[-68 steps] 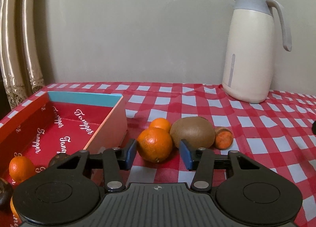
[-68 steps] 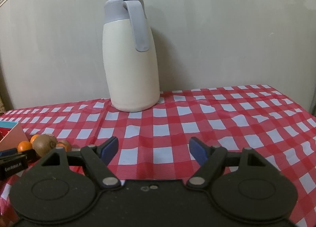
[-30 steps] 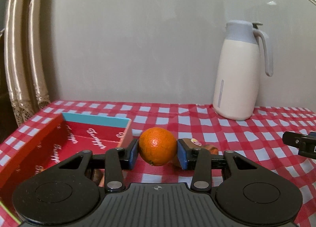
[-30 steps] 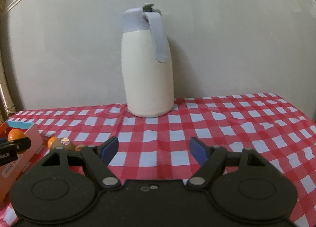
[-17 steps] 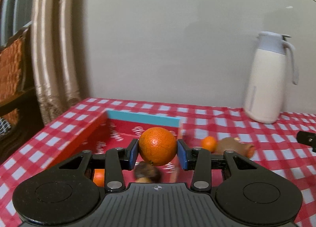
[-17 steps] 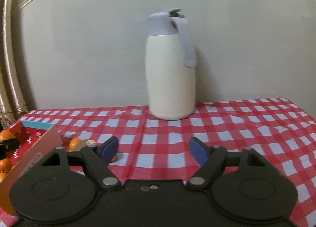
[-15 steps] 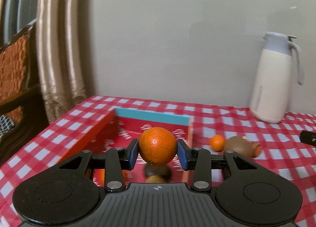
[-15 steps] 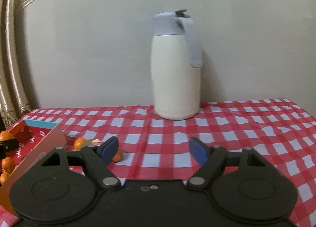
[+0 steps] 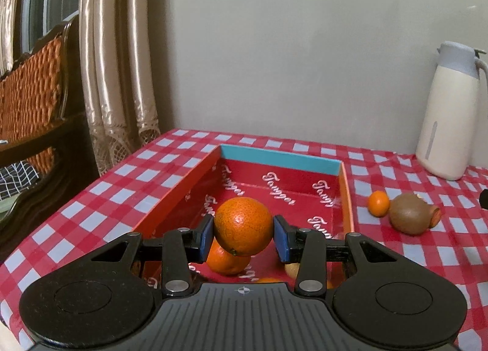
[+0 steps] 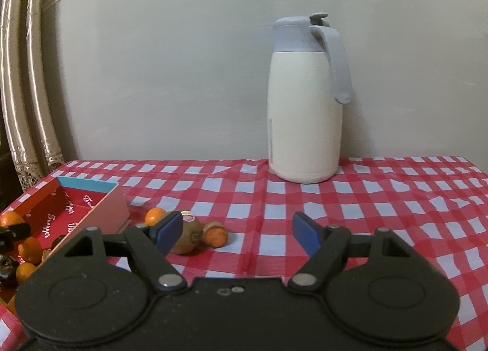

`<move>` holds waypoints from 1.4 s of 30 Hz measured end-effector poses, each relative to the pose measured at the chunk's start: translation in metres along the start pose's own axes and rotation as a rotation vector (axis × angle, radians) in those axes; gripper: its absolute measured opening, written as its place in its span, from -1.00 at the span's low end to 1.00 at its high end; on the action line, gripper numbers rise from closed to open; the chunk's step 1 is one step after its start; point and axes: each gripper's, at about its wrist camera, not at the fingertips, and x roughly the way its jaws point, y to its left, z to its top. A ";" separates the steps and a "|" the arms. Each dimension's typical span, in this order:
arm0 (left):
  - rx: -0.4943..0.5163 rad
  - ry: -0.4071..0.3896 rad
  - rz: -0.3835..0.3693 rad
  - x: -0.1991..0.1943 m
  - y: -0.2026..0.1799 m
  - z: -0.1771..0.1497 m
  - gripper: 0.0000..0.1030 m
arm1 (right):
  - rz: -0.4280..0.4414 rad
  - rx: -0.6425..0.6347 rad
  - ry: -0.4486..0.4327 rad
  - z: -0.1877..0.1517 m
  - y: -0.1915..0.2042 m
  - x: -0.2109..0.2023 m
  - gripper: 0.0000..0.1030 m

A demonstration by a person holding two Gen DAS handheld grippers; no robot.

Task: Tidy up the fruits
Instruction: 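Carry the orange with the left gripper into the red box and release, then close the right gripper on the brown kiwi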

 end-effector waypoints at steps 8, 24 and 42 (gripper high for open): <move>-0.003 0.010 0.003 0.001 -0.004 -0.003 -0.18 | 0.010 -0.005 0.004 0.000 0.002 0.000 0.52; -0.013 -0.031 0.014 -0.007 -0.004 0.000 0.22 | 0.022 -0.015 0.008 0.000 0.003 -0.001 0.52; -0.084 -0.050 0.100 -0.006 0.055 0.001 0.25 | 0.111 -0.122 0.032 -0.005 0.053 0.032 0.40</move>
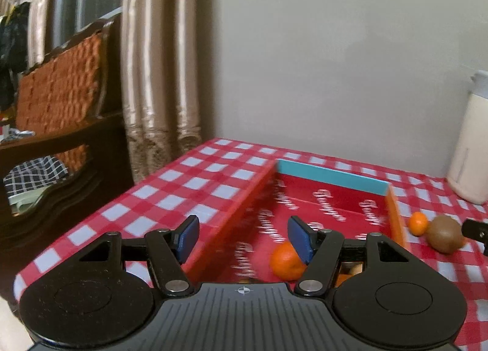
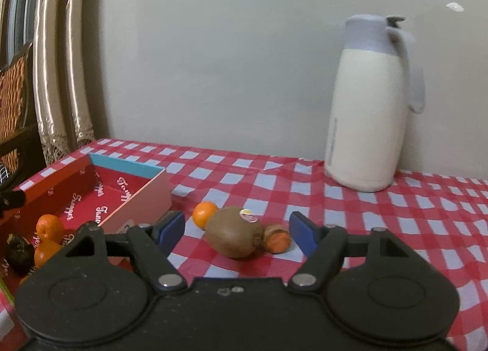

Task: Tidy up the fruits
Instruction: 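Close the right gripper on the brown kiwi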

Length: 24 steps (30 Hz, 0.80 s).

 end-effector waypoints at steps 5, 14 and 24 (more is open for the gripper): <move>-0.027 0.003 0.053 0.006 0.031 -0.001 0.25 | -0.001 -0.007 0.027 -0.002 0.007 0.020 0.35; -0.045 0.018 0.082 0.014 0.057 -0.004 0.25 | -0.035 -0.035 0.065 -0.005 0.016 0.047 0.32; -0.042 0.020 0.078 0.014 0.058 -0.005 0.25 | -0.101 -0.139 0.089 -0.009 0.028 0.064 0.29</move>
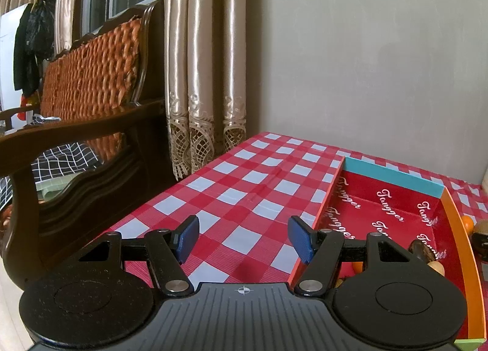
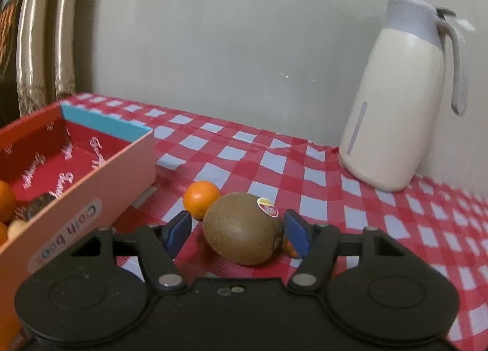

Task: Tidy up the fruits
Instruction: 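Close the right gripper on the brown kiwi, then carry the kiwi with the right gripper into the red box and release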

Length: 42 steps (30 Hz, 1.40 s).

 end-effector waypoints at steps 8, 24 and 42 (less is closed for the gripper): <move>0.005 0.000 0.000 0.000 -0.003 0.000 0.25 | -0.043 -0.093 -0.003 -0.002 0.008 0.005 0.11; 0.003 0.004 0.007 -0.010 0.005 -0.001 0.25 | 0.145 0.064 -0.116 0.029 0.012 -0.051 0.09; 0.007 0.006 0.009 -0.015 0.009 -0.001 0.25 | 0.350 0.069 -0.126 0.032 0.081 -0.070 0.32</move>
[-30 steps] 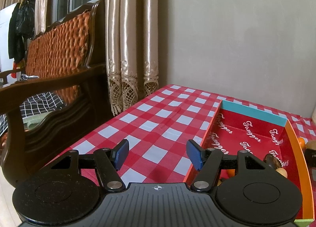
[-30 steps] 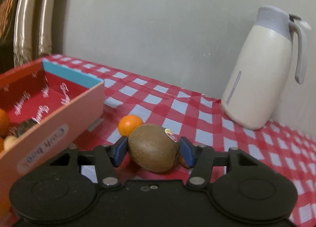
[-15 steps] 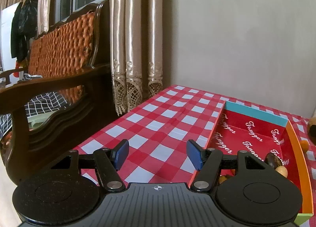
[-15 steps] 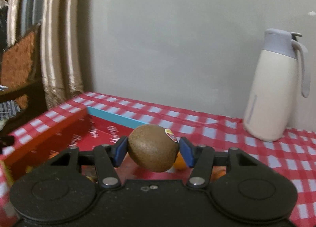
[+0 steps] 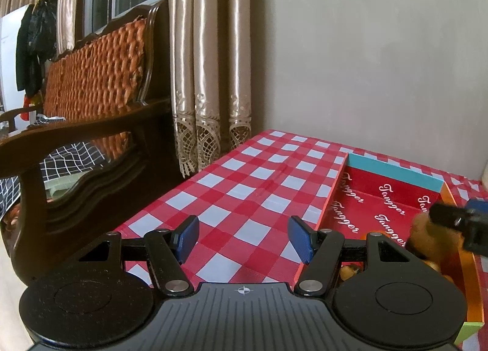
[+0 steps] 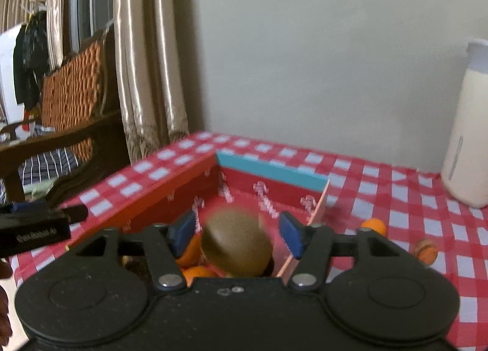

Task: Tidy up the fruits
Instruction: 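Carry the kiwi with the right gripper into the red box and release, then move the left gripper to the cut fruit and close on it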

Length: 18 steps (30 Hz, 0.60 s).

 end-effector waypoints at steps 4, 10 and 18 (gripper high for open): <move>0.007 -0.001 -0.009 -0.001 -0.005 0.000 0.25 | -0.021 0.005 -0.051 0.005 -0.006 -0.012 0.40; 0.029 -0.035 -0.016 -0.009 -0.024 0.002 0.71 | -0.114 0.065 -0.080 0.005 -0.046 -0.027 0.40; 0.068 -0.061 -0.068 -0.021 -0.067 0.004 0.86 | -0.265 0.168 -0.134 -0.004 -0.115 -0.060 0.41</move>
